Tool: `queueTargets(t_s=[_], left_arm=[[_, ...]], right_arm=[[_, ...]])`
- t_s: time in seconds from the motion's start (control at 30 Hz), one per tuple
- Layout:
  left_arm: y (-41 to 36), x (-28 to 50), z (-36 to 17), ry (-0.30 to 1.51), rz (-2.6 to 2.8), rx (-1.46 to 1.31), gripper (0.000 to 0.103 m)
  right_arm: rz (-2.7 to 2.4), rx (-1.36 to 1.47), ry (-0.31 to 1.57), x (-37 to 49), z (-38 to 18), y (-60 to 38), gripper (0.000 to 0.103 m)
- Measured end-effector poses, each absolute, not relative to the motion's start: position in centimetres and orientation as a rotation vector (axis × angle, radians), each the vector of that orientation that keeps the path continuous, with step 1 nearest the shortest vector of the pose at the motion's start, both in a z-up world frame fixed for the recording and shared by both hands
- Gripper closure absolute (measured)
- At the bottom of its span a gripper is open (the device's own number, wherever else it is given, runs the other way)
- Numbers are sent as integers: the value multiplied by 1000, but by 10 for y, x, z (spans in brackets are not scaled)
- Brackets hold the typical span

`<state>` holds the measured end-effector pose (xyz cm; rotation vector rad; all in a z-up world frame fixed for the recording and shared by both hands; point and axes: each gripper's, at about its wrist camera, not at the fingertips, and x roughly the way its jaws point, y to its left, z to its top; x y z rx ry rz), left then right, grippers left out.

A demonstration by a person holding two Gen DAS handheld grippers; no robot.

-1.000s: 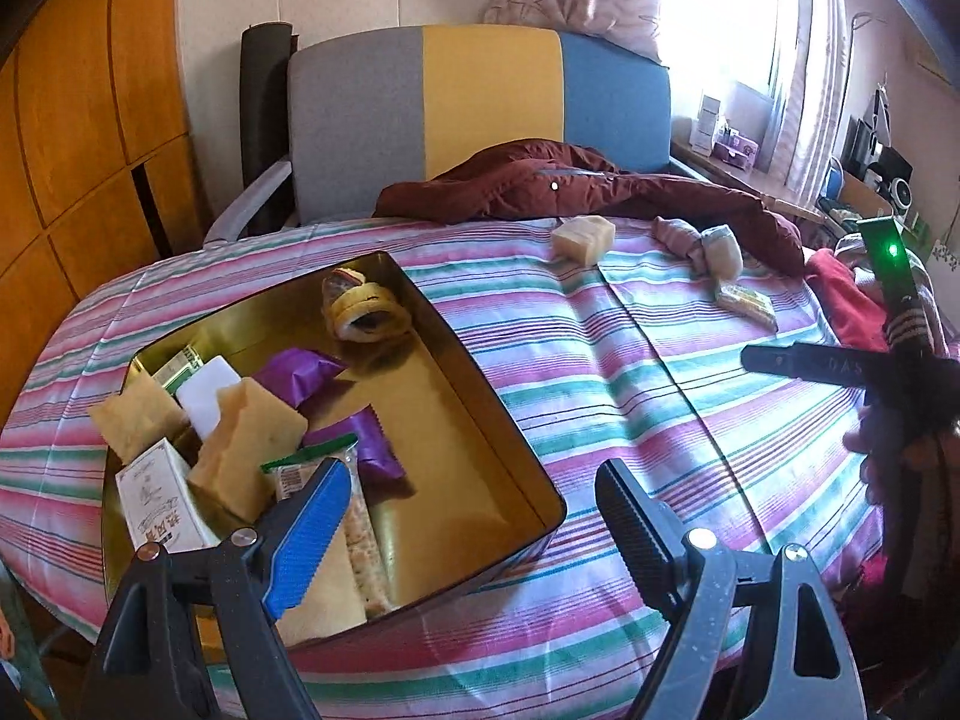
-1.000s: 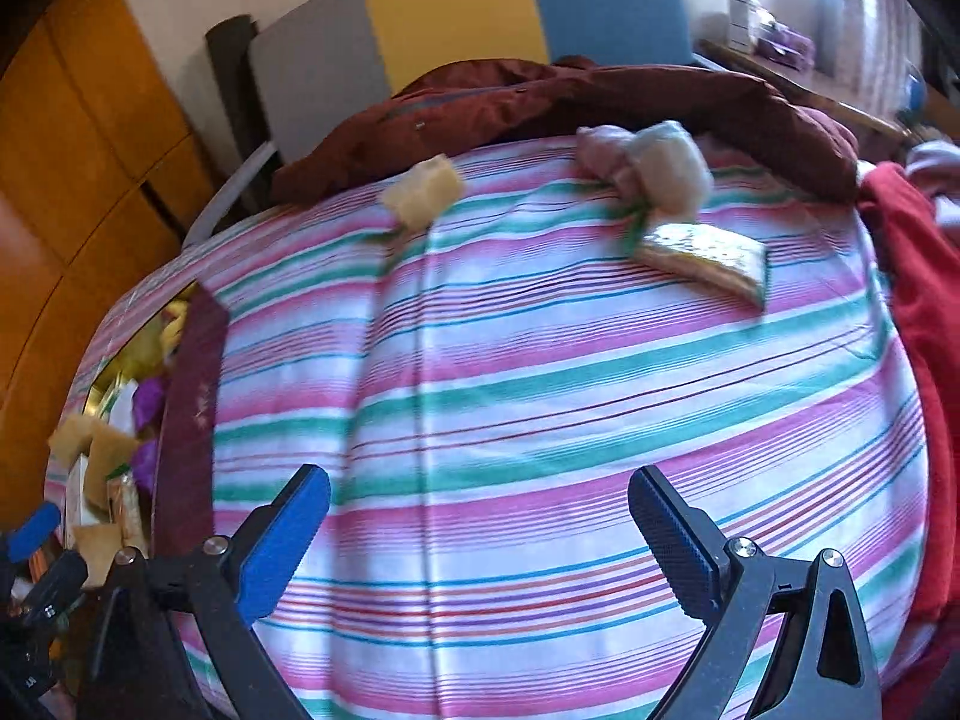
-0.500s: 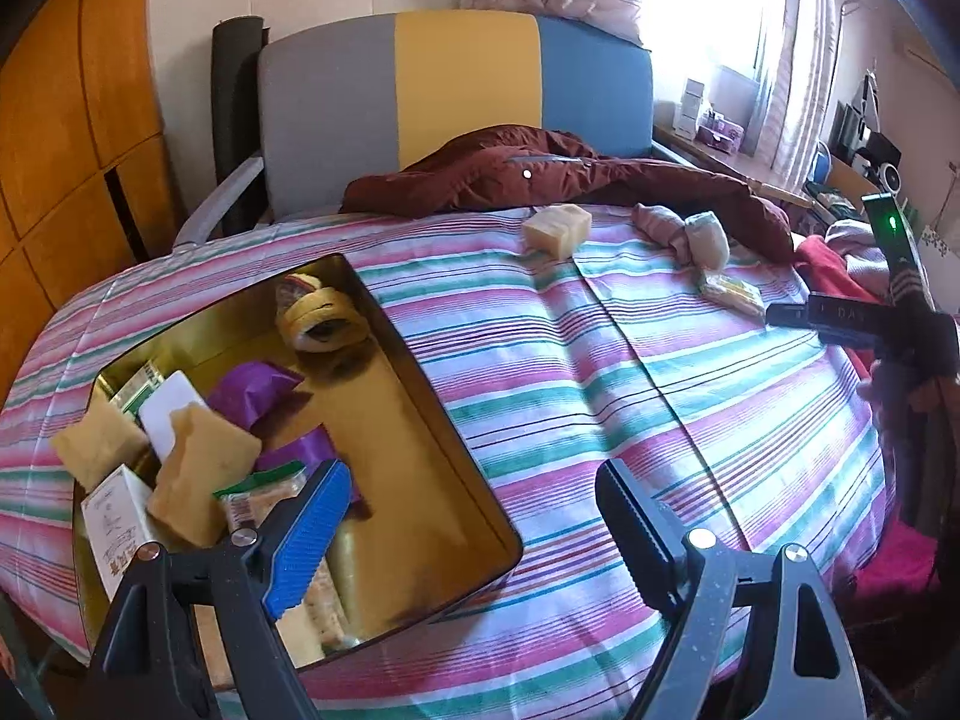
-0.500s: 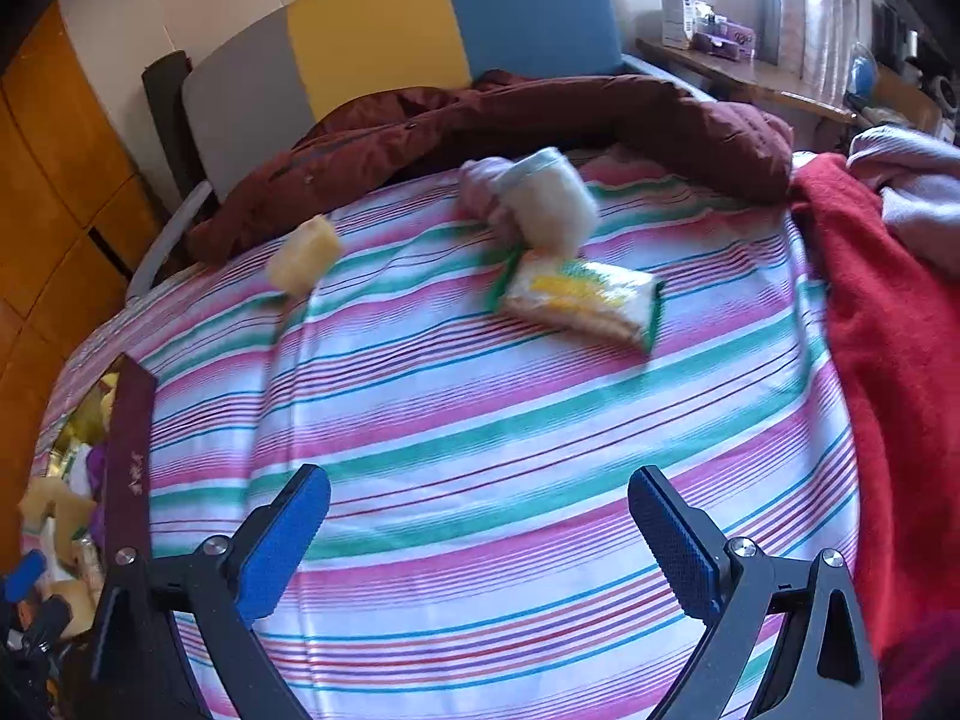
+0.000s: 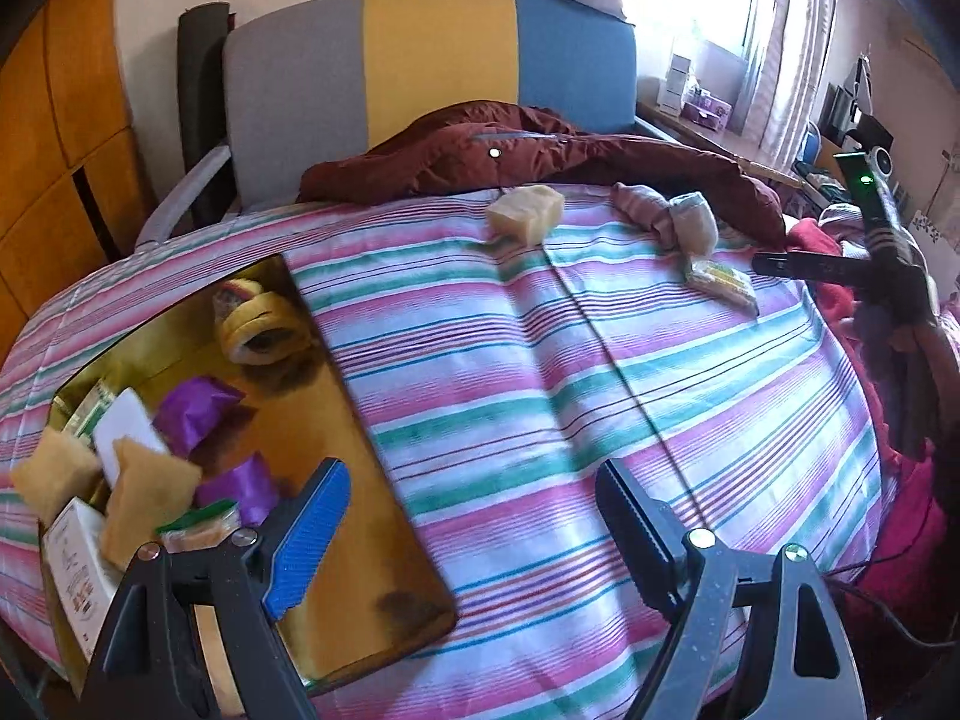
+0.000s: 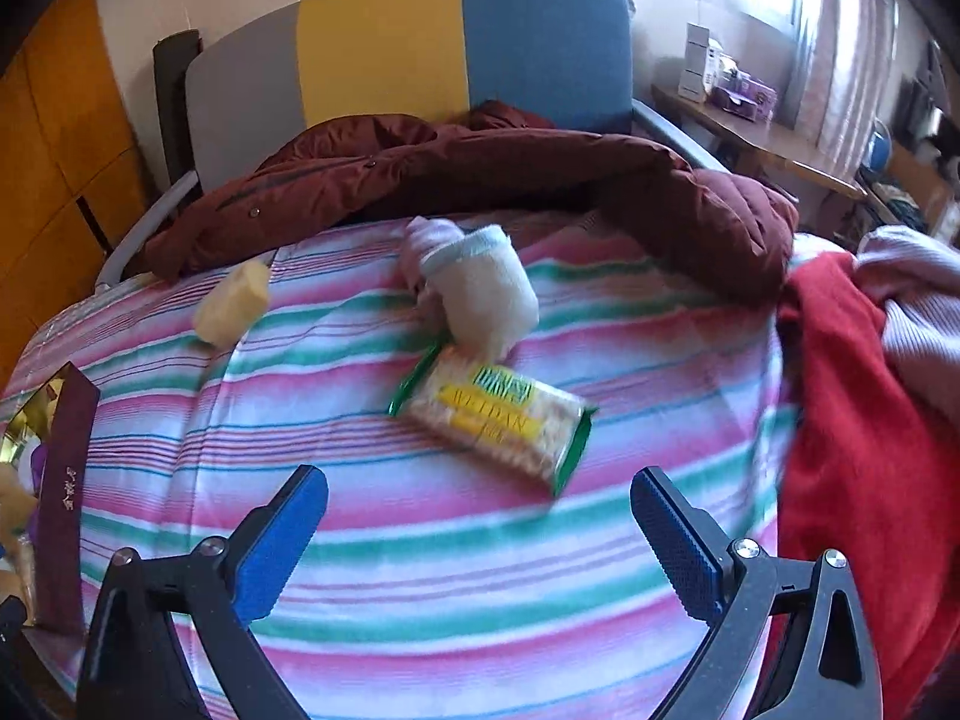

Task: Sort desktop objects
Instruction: 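Grasp the WEIDAN cracker pack with the right tool while the left tool approaches the white-grey sock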

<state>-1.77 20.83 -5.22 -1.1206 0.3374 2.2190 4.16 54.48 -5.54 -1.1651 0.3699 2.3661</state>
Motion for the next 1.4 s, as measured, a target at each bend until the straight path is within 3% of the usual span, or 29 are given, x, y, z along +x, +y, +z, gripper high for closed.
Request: queueTargets(t_s=[0.43, 0.67, 0.77, 0.87, 1.0, 1.23, 1.4], left_arm=[[263, -28, -66, 387, 2154, -1169, 18], [285, -34, -68, 407, 2140, -1178, 18], [299, -36, -65, 403, 2131, -1168, 18], [315, -37, -60, 395, 2118, -1145, 18], [339, -38, -49, 390, 2101, -1090, 18], [386, -45, -39, 414, 2042, -1009, 18], [429, -55, -41, 405, 1975, -1009, 18]], right_arm=[[2503, -1485, 82, -17, -96, 575, 0], [2512, -1593, 153, -32, -122, 601, 1], [2531, -1603, 193, -29, -126, 602, 11], [2554, -1595, 222, -21, -119, 600, 38], [2535, -1639, 151, -8, -118, 586, 49], [2480, -1675, 164, 32, -117, 581, 49], [2423, -1613, 302, 63, -117, 602, 49]])
